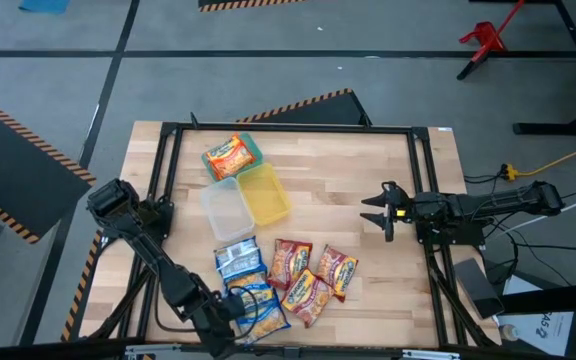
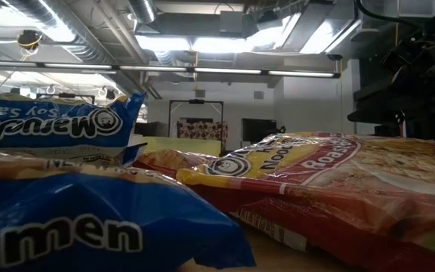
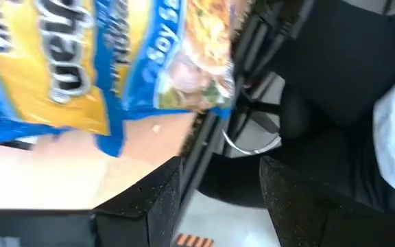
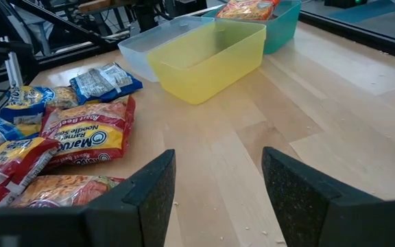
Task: Sort Maruchan noodles
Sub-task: Put the bottom blue noodle pack into the yellow bin
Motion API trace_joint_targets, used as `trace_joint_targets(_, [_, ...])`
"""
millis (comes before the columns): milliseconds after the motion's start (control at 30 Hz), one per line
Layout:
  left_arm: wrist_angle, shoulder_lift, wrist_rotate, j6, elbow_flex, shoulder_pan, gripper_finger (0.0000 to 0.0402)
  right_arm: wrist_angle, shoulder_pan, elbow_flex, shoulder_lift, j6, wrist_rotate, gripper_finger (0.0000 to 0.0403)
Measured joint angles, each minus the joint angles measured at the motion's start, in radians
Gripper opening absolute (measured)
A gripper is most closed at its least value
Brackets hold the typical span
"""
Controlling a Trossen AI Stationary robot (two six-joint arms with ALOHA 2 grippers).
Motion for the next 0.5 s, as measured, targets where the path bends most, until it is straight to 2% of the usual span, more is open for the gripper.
trace_joint_targets(133, [-0.235, 0.0, -0.008, 0.03, 0.094, 0.0, 0.019, 0.0, 0.0, 0.0, 0.0, 0.001, 0.0, 0.0207])
trace_joint_targets(200, [-0.41, 0.0, -0.082, 0.051, 0.165, -0.005, 0.019, 0.0, 0.0, 0.0, 0.0, 0.001, 0.0, 0.0207])
trace_joint_targets(267, [-0.527, 0.0, -0.203, 0.059, 0.225, -0.015, 0.019, 0.0, 0.0, 0.0, 0.0, 0.001, 0.0, 0.0207])
trace_joint_targets(367, [-0.598, -0.001, -0.326, 0.066, 0.255, -0.023, 0.019, 0.0, 0.0, 0.0, 0.0, 0.001, 0.0, 0.0207])
trace_joint_targets(500, [-0.596, 0.033, -0.307, 0.083, 0.252, -0.027, 0.019, 0.0, 0.0, 0.0, 0.0, 0.001, -0.002, 0.0207])
